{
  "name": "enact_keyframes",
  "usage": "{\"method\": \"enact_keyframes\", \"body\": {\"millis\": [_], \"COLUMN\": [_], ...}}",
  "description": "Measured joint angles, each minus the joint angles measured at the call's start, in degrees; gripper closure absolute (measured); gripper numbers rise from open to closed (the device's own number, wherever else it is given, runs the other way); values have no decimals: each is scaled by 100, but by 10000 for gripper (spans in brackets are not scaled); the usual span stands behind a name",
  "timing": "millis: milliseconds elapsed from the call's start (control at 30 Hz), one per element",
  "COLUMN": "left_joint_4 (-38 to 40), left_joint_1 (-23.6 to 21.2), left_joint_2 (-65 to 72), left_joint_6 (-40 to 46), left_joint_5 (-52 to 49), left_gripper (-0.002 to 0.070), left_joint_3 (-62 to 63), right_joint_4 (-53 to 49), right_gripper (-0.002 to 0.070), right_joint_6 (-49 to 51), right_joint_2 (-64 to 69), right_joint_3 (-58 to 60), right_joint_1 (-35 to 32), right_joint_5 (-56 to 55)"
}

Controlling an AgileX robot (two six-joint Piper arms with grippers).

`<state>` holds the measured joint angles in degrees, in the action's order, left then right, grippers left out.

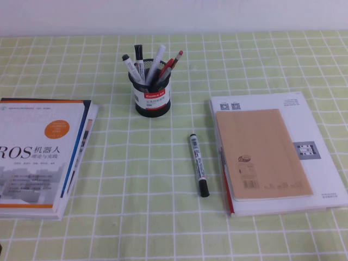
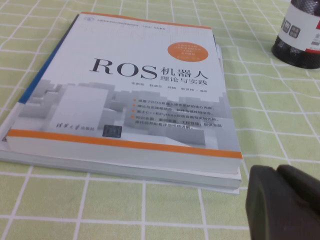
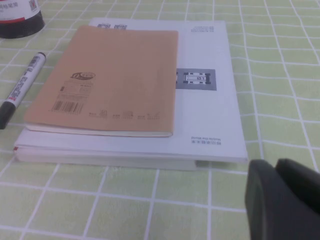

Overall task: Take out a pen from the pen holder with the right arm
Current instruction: 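Take a marker out of the pen holder and lay it on the table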

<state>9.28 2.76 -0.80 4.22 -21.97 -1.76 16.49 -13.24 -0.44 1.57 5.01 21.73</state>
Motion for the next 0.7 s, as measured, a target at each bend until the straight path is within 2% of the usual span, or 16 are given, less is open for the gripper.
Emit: {"method": "enact_keyframes", "body": {"millis": [300, 700], "left_joint_4": [0, 0], "left_joint_1": [0, 0], "left_joint_2": [0, 0], "left_joint_6": [0, 0], "left_joint_5": [0, 0], "left_gripper": [683, 683], "left_joint_3": [0, 0], "right_joint_4": [131, 1621], "right_gripper": [689, 689], "right_joint_6": [0, 0], "right_joint_2": [0, 0], "right_joint_3": [0, 0], "right_joint_1": [0, 0], "right_joint_5": [0, -655]}}
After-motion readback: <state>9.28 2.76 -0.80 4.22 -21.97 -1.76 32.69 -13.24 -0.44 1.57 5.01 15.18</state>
